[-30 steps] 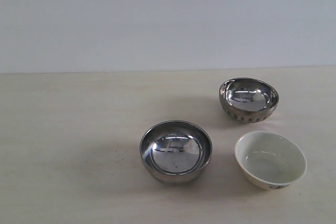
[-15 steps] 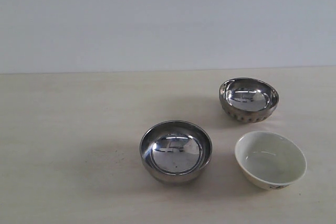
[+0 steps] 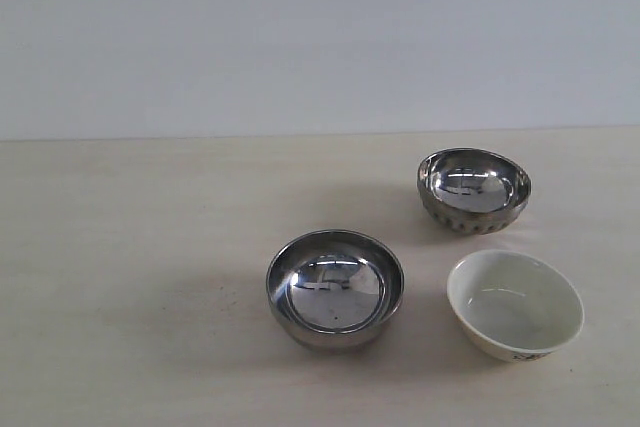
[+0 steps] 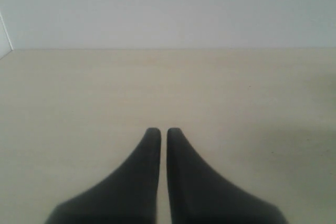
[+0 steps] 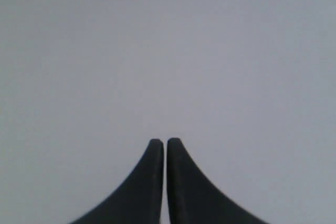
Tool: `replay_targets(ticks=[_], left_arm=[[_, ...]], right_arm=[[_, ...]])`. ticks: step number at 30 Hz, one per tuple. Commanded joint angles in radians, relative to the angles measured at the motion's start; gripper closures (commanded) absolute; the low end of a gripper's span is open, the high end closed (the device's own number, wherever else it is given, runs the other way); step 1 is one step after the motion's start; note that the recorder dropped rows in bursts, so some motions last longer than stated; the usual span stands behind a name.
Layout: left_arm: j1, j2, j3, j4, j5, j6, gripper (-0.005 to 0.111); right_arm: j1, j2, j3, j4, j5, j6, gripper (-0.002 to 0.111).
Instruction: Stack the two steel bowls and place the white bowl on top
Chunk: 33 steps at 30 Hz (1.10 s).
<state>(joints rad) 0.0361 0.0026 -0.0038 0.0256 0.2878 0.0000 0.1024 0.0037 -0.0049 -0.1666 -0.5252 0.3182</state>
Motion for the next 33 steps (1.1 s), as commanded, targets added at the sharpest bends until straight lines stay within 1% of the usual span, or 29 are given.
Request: replay_targets(ticks=[1, 5, 9, 14, 23, 29, 31, 33], left_arm=[[0.003, -0.003, 0.004, -0.008, -0.004, -0.008, 0.103], [0.003, -0.003, 0.004, -0.008, -0.004, -0.008, 0.103], [0.003, -0.003, 0.004, -0.008, -0.004, -0.008, 0.103], [0.003, -0.003, 0.004, -0.008, -0.004, -0.008, 0.103], [0.003, -0.003, 0.004, -0.008, -0.004, -0.008, 0.103], [0.003, -0.003, 0.004, -0.008, -0.004, -0.008, 0.103], [0.003, -0.003, 0.004, -0.008, -0.004, -0.008, 0.103], [0.003, -0.003, 0.004, -0.008, -0.004, -0.008, 0.103]], right_arm=[[-0.003, -0.004, -0.068, 0.002, 0.048, -0.004, 0.108], [-0.003, 0.011, -0.21, 0.002, 0.288, -0.002, 0.108], [-0.003, 0.097, -0.341, 0.002, 0.425, 0.019, 0.108], [-0.003, 0.288, -0.512, 0.002, 0.588, 0.019, 0.108], [-0.001, 0.66, -0.802, 0.0, 0.814, -0.043, 0.108], [-0.001, 0.899, -0.92, 0.0, 0.926, -0.108, 0.108], [-0.001, 0.979, -0.946, 0.004, 0.935, -0.106, 0.105], [-0.001, 1.053, -0.964, 0.021, 0.933, -0.101, 0.097]])
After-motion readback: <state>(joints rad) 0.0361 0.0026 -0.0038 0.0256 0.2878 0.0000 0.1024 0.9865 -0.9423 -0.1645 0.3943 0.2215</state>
